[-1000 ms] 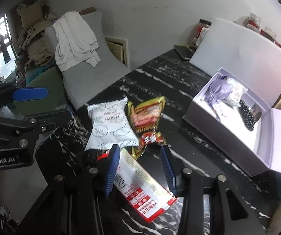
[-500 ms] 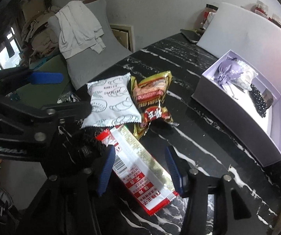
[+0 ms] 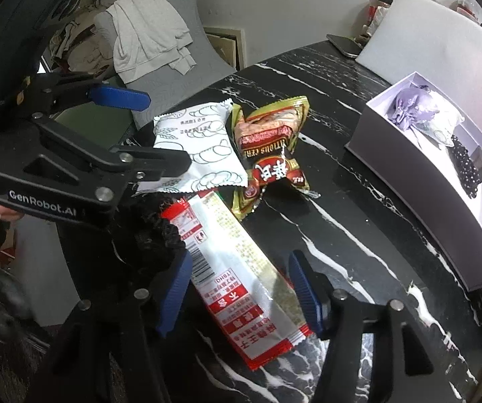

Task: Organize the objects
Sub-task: 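Grasp the white printed pouch with the left tool while the right tool grasps the red-white strip packet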

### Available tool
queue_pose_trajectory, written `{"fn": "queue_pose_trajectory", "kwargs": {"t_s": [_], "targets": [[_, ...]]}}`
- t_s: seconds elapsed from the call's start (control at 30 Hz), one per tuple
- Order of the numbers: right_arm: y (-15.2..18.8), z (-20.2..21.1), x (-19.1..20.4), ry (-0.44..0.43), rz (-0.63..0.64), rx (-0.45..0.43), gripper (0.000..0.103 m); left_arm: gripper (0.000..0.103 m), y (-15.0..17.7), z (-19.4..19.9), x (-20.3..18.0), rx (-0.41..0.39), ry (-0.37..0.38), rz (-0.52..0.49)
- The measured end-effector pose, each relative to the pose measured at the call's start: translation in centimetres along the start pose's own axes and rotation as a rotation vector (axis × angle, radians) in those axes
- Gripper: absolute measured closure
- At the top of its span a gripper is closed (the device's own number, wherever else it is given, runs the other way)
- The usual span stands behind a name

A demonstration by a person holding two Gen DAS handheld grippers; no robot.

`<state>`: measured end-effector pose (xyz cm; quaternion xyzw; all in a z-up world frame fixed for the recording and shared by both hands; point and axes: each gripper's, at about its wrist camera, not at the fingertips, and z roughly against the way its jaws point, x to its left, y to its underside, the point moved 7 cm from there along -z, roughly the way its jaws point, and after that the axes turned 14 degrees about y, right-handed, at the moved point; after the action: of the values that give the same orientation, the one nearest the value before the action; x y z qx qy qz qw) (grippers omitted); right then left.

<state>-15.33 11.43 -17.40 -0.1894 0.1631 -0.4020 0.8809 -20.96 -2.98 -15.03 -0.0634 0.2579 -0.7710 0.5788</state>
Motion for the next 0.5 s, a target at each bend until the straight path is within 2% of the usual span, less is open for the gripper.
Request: {"fn": "queue_pose_trajectory", "kwargs": {"t_s": [0.1,0.2,0.33,0.4,0.5], "targets": [[0.1,-0.6,-0.7,0.015,-0.009,0.019,0.04,0.013,0.1,-0.8,0.7,0.017,0.035,0.018],[0.3,-0.7,-1.1,-0.017,-0.025,0.026,0.04,0.013,0.1,-1.7,0.9,0.032,0.105,0.039],[0.9,-0.9,-0.6,-0.039,0.016,0.047,0.036,0.012,-0.5,-2.0,0.6,0.028,0.138,0.011],[1.1,-1.1,-0.2,-0.046,0.038,0.051,0.028,0.012,-1.1,-2.2,0.4,0.026,0.154,0.002],[1.1,-1.1,0.4,-0.051,0.066,0.048,0.026,0.011,-1.4,-3.3,0.2,0.068,0.147,-0.028]]}}
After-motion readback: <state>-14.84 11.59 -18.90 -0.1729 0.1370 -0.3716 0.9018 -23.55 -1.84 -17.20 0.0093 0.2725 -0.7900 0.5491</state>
